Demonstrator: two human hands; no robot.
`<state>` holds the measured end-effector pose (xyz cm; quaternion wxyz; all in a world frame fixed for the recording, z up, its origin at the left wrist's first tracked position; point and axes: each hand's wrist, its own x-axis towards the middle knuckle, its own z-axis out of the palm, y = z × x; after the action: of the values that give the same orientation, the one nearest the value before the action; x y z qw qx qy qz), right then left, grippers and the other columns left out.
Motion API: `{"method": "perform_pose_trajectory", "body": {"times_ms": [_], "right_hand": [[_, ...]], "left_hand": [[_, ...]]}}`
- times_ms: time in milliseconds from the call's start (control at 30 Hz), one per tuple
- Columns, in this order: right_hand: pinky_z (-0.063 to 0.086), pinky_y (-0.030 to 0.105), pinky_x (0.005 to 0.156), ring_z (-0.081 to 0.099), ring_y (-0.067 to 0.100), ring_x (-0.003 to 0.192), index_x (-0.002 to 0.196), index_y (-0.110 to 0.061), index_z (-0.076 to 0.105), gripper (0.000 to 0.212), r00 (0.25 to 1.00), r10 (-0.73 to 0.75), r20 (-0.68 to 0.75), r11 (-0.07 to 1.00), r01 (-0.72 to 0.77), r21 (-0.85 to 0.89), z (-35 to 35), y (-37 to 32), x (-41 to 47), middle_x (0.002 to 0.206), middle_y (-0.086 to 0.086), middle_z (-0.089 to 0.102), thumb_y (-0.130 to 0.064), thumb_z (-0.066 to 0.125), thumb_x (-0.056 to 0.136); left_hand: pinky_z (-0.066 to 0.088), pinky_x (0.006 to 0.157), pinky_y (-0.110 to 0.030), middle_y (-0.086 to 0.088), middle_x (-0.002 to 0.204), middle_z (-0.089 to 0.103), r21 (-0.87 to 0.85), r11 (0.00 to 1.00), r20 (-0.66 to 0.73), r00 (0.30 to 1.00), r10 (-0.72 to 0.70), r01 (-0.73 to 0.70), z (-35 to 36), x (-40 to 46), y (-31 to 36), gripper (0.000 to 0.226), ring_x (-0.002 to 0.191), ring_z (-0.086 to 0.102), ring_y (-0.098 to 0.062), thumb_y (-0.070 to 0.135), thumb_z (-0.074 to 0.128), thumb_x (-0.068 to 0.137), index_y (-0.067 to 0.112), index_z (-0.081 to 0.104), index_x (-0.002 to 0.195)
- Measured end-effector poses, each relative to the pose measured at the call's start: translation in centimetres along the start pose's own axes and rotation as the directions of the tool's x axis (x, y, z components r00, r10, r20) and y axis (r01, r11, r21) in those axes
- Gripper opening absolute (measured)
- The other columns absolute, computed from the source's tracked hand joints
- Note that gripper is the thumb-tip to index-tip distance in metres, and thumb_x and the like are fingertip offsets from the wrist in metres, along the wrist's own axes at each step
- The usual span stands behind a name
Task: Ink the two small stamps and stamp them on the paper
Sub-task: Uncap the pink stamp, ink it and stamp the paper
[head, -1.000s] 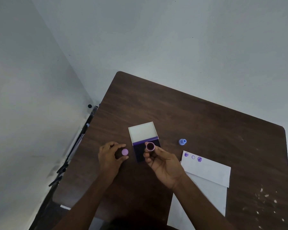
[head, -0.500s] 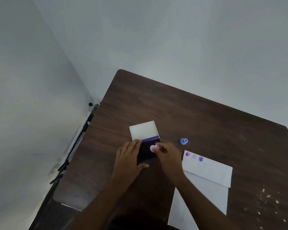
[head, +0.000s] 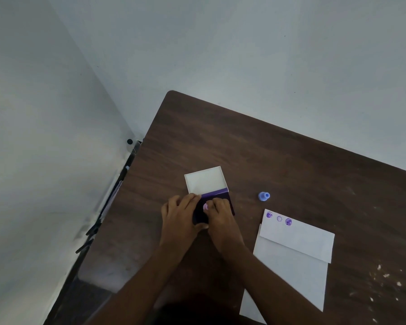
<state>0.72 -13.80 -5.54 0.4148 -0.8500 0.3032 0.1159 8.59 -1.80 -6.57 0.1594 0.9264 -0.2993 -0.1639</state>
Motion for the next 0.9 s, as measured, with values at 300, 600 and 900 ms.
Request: {"method": "perform_pose_trajectory", "body": {"times_ms": [300,600,900], "right_hand": [[0.041,0.042,0.106,0.048,0.025,0.121,0.128,-0.009,0.048,0.037,0.994,-0.070,0.086,0.992,0.078,-0.096,-0.5,-1.4,0.4,0.132,0.011,0.050,-0.018,0.055,0.093],[0.037,0.028,0.106,0.047,0.011,0.115,0.128,-0.010,0.051,0.036,0.993,0.084,-0.083,0.985,-0.070,0.155,-2.7,-1.3,-2.8,0.127,0.003,0.053,-0.026,0.050,0.096],[0.042,0.004,0.067,0.059,-0.002,0.075,0.096,-0.021,0.069,0.019,0.812,0.382,-0.442,0.920,-0.290,0.263,-7.1,7.8,-8.8,0.091,-0.009,0.069,-0.037,0.061,0.089]], "left_hand": [[0.035,0.097,-0.043,0.003,0.135,0.055,-0.010,0.999,0.031,0.999,-0.040,0.040,-0.2,0.1,0.2,0.079,0.121,0.045,-0.025,0.055,0.077,0.062,0.028,0.050,0.131],[0.034,0.095,-0.043,0.002,0.134,0.054,0.012,0.999,0.034,0.999,-0.031,0.030,-0.9,0.0,0.9,0.083,0.121,0.043,-0.024,0.057,0.076,0.059,0.026,0.048,0.131],[0.027,0.096,-0.022,0.006,0.117,0.065,-0.121,0.979,0.072,0.983,0.171,-0.162,-0.4,-1.1,4.3,0.047,0.112,0.055,-0.014,0.056,0.046,0.086,0.029,0.060,0.121]]}}
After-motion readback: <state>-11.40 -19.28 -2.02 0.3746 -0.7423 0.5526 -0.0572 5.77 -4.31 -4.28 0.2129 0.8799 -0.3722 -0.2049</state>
